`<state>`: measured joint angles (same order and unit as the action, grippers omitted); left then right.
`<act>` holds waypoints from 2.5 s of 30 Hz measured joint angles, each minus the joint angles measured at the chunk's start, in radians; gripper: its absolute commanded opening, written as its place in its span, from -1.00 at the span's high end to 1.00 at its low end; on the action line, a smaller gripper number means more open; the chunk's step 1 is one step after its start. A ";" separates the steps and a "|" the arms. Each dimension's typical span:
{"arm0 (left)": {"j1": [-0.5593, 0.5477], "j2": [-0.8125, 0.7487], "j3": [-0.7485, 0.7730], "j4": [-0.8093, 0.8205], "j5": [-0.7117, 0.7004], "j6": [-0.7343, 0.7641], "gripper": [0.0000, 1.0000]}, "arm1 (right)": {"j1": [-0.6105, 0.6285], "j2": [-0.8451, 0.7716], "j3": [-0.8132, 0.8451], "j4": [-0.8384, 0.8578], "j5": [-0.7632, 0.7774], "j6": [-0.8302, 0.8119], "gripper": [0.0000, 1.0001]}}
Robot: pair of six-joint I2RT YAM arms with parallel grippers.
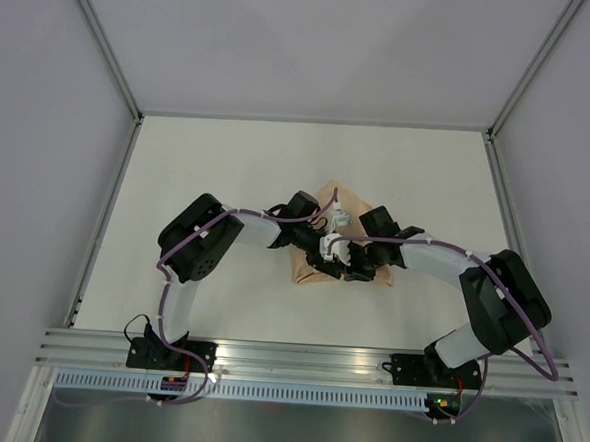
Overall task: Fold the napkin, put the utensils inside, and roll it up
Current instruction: Roll the napkin at the center of the board.
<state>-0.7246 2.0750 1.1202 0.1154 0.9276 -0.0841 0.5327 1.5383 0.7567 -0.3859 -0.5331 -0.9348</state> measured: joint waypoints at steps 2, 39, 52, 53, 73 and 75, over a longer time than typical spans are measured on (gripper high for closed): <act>0.004 0.000 -0.007 0.017 -0.001 -0.019 0.84 | -0.001 0.010 0.014 -0.019 -0.002 -0.004 0.87; -0.081 -0.561 -0.493 0.549 -0.687 -0.036 0.38 | -0.211 0.557 0.528 -0.767 -0.366 -0.235 0.98; -0.442 -0.460 -0.483 0.553 -1.073 0.439 0.14 | -0.240 0.649 0.577 -0.889 -0.395 -0.246 0.99; -0.459 -0.435 -0.483 0.557 -1.086 0.466 0.11 | -0.242 0.652 0.579 -0.894 -0.397 -0.246 0.99; -0.545 -0.208 -0.478 0.709 -1.139 0.673 -0.08 | -0.263 0.691 0.599 -0.943 -0.406 -0.248 0.99; -0.545 -0.196 -0.478 0.729 -1.146 0.685 -0.06 | -0.263 0.694 0.602 -0.947 -0.406 -0.249 0.99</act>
<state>-1.2694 1.8786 0.6426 0.8444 -0.2184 0.6010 0.2699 2.2326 1.3586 -1.3331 -0.9386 -1.1839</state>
